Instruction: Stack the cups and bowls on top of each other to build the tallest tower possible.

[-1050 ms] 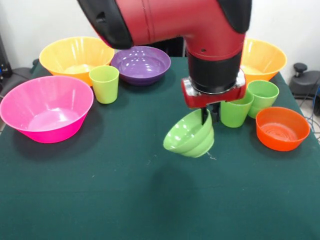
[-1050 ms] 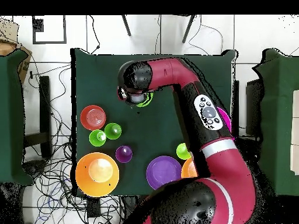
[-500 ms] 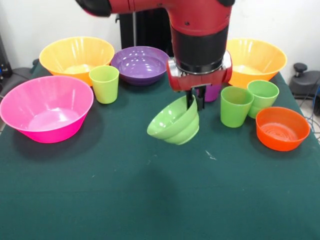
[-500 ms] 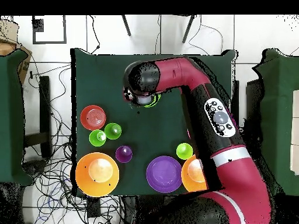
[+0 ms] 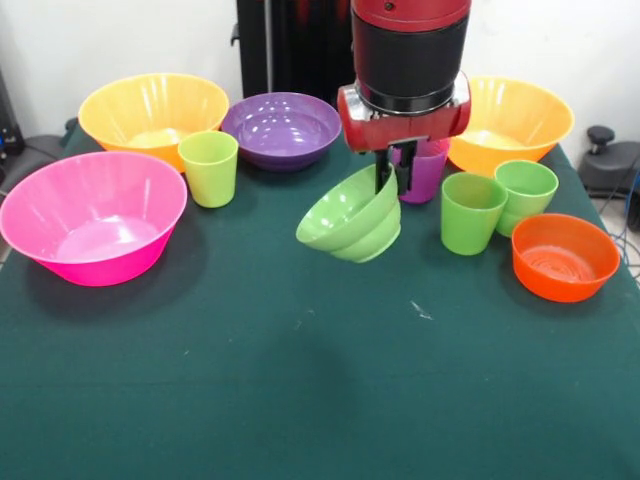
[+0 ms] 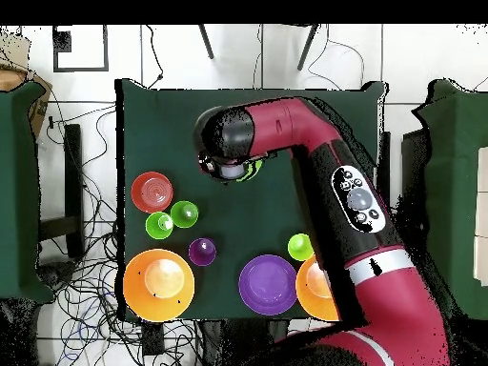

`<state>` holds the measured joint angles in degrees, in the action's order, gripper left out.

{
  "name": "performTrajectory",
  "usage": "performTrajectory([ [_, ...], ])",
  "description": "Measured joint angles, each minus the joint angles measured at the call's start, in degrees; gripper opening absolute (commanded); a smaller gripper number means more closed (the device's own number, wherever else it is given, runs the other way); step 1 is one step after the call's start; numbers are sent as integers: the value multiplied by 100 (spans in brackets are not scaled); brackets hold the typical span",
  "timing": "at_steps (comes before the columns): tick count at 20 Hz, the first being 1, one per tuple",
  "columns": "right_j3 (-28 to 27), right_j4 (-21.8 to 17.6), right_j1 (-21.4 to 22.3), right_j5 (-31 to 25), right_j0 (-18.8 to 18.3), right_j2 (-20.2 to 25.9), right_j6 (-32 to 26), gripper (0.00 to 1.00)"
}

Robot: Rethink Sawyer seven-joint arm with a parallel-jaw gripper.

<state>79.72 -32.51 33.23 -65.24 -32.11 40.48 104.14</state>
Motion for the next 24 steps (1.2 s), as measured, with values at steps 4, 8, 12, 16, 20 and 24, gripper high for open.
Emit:
performTrajectory([
  [4,114,-11,38,0,2,0,0,0],
  [8,216,-19,92,0,3,-1,0,100],
  [12,268,-18,108,0,3,-1,0,100],
  [16,287,-19,107,0,3,-1,0,100],
  [20,313,-18,103,1,0,-1,0,100],
  [24,374,-17,102,0,-12,-1,0,100],
])
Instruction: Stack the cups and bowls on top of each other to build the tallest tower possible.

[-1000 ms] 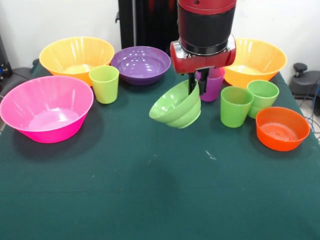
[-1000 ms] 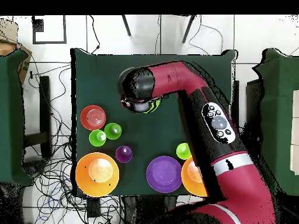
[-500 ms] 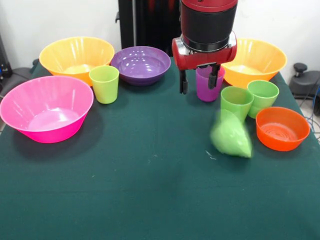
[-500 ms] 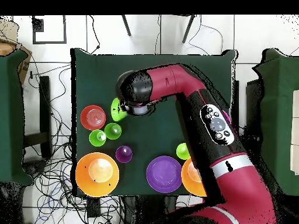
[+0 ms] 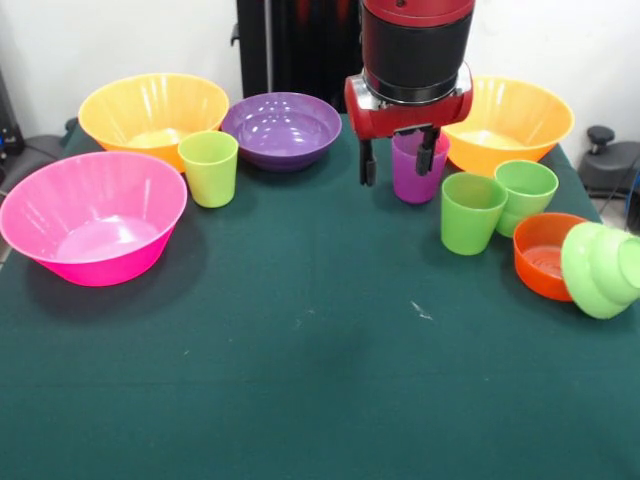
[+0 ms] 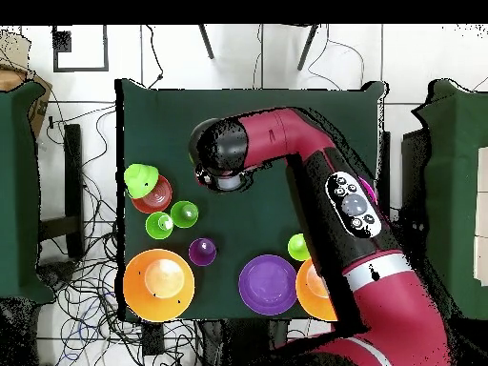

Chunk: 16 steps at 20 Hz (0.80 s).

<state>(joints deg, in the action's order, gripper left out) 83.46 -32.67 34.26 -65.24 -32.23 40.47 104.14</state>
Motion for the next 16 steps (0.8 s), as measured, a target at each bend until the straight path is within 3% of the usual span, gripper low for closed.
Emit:
performTrajectory([
  [12,100,15,16,8,0,-1,0,100],
  [16,352,72,184,225,86,-23,1,100],
])
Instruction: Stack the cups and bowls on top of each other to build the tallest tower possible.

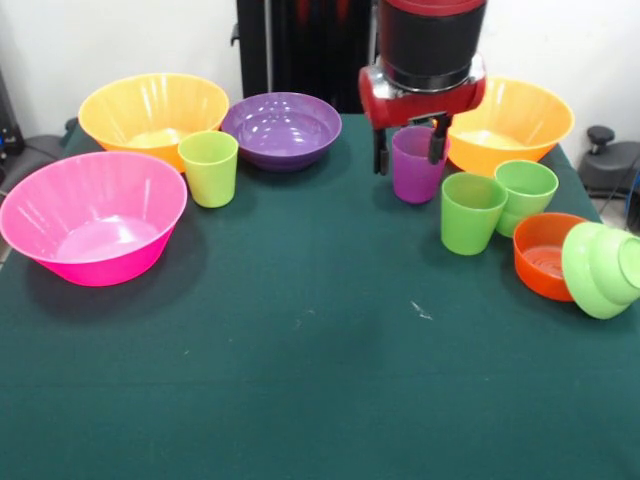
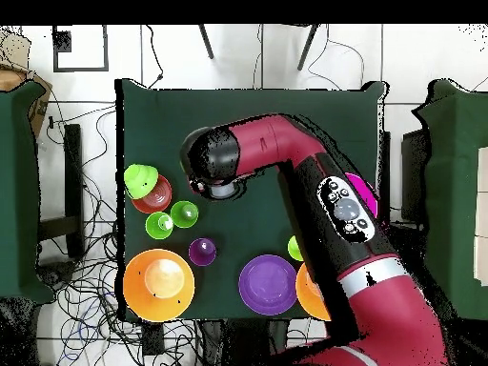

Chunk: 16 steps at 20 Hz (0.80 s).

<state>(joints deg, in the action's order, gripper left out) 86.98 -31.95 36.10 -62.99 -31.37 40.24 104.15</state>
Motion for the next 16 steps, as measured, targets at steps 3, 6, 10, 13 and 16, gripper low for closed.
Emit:
performTrajectory([
  [3,162,43,99,210,99,-22,1,100],
  [6,347,75,199,496,259,-72,9,100],
  [10,531,108,281,806,477,-162,75,100],
  [13,676,144,338,1023,685,-264,197,100],
  [16,764,181,364,1180,864,-365,335,100],
])
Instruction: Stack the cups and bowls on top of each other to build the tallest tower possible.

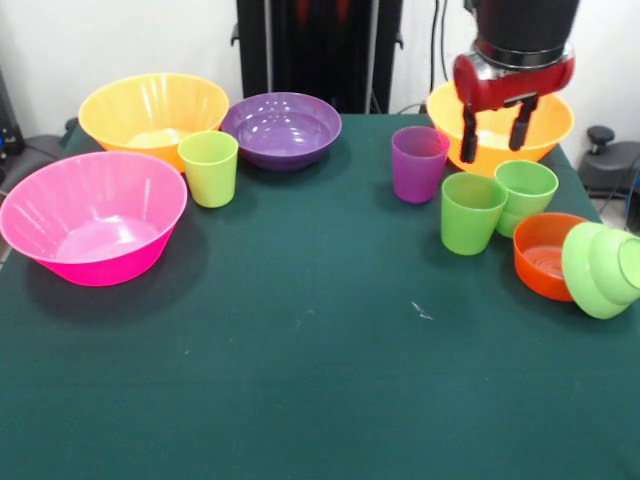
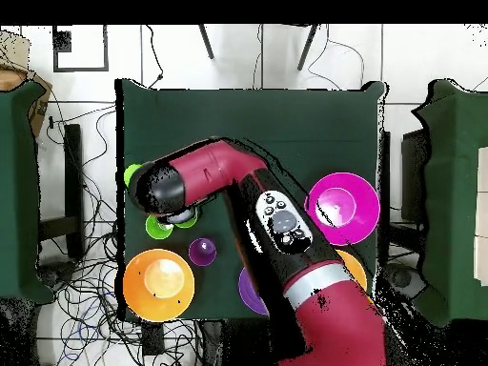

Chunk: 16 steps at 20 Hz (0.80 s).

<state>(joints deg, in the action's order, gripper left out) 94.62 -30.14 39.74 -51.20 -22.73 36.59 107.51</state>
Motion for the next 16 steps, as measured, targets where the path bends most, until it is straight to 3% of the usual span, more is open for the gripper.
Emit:
performTrajectory([
  [16,58,172,-359,827,297,-474,357,100],
])
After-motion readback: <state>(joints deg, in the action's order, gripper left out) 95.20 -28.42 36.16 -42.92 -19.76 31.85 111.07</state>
